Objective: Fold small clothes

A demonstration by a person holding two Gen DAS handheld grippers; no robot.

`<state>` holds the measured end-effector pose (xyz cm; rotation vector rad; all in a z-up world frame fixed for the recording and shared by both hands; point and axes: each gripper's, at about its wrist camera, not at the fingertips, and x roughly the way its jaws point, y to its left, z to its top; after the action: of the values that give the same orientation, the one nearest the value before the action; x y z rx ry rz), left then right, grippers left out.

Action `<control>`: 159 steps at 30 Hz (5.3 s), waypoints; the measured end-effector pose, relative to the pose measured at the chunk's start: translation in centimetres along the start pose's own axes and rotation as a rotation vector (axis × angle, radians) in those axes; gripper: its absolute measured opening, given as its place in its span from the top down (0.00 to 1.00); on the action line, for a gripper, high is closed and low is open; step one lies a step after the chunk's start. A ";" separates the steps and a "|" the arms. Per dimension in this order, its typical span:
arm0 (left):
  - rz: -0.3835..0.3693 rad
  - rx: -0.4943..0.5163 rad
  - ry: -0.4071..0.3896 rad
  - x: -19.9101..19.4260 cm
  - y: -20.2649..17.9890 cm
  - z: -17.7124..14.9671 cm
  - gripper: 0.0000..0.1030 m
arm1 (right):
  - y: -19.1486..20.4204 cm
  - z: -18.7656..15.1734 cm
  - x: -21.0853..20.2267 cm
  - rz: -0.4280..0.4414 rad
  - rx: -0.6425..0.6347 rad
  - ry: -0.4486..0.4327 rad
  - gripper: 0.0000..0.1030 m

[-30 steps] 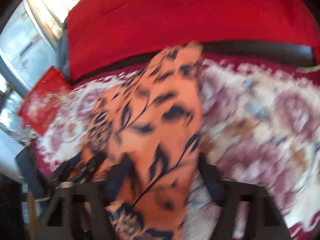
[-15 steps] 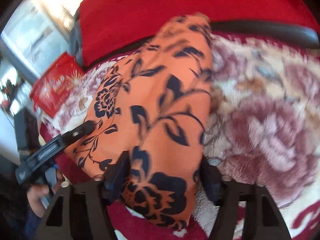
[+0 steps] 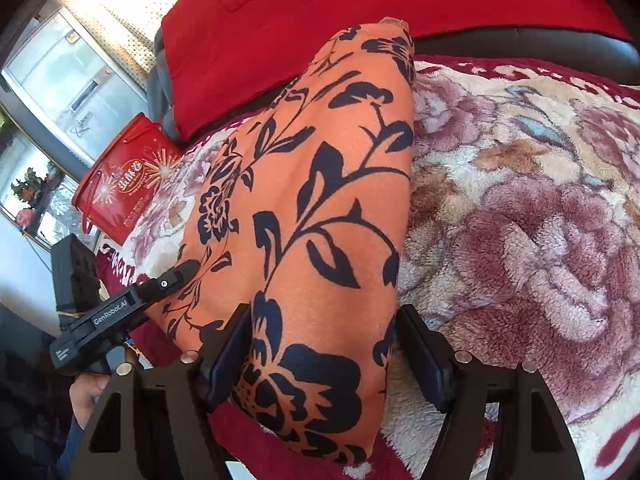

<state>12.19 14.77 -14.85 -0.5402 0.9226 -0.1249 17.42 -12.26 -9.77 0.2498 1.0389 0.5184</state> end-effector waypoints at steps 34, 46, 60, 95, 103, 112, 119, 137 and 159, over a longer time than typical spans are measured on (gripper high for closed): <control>0.107 -0.017 -0.064 -2.7 0.3 2.6 0.43 | -2.1 0.3 -2.9 0.013 0.071 -0.012 0.13; 0.095 0.135 0.016 2.0 -5.0 6.0 0.89 | -2.4 0.4 -3.1 0.019 0.084 -0.018 0.12; -0.012 -0.019 -0.008 0.4 -1.3 6.3 0.48 | -3.7 1.2 -4.4 0.027 0.107 -0.055 0.12; -0.011 0.153 0.095 5.5 -4.5 5.4 0.65 | -1.9 6.9 -0.7 0.089 0.082 -0.008 0.60; -0.025 0.226 0.016 1.6 -7.6 5.0 0.69 | 1.5 7.3 -5.7 0.094 -0.045 -0.094 0.66; -0.108 0.332 -0.088 -0.3 -17.3 7.2 0.69 | -1.7 9.6 -14.8 0.081 -0.053 -0.257 0.67; -0.029 0.372 -0.042 5.2 -21.0 7.0 0.56 | -11.5 10.2 -13.7 0.037 0.165 -0.229 0.44; 0.105 0.345 -0.005 6.7 -16.3 3.5 0.34 | -9.7 5.7 -8.7 -0.067 0.026 -0.143 0.30; 0.228 0.450 -0.210 -4.5 -15.9 -3.1 0.11 | -3.3 -6.5 -14.9 -0.201 -0.008 -0.339 0.18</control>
<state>9.00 1.33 -5.25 -0.0279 0.7151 -0.0649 6.78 -23.10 -3.16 0.2144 0.7217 0.2851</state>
